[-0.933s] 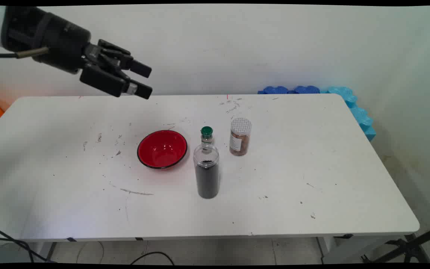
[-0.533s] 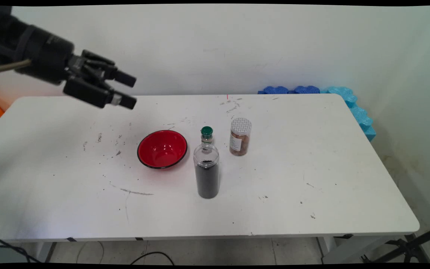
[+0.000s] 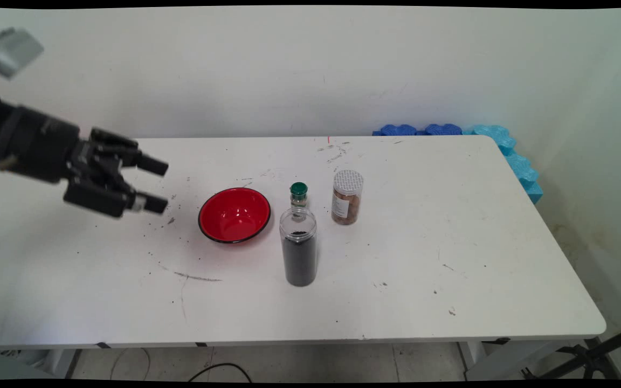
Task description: Pick up the black seasoning powder from the table
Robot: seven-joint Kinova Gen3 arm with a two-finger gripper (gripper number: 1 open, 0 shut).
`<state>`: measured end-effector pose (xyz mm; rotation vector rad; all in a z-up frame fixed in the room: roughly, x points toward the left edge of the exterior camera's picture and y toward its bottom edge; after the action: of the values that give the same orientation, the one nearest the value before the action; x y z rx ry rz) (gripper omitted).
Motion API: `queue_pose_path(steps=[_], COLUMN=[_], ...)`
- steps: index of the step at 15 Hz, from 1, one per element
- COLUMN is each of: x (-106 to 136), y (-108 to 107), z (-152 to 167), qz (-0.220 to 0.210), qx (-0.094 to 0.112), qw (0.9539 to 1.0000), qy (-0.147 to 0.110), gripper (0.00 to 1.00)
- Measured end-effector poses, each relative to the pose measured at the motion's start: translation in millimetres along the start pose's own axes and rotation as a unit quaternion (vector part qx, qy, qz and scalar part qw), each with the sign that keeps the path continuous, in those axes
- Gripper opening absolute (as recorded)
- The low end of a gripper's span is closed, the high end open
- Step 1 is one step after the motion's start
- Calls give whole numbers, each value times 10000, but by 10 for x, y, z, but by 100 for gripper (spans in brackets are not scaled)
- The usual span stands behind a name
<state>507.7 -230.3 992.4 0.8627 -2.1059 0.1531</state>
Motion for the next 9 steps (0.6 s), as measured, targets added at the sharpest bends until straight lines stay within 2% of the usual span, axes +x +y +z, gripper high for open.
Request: queue_pose_path(steps=[5,9], x=[-319,-419], y=[42,28], z=[392,804], qz=[112,175], qx=[22,50], qw=[9999,9998], qy=[-27,28], gripper=[100,100])
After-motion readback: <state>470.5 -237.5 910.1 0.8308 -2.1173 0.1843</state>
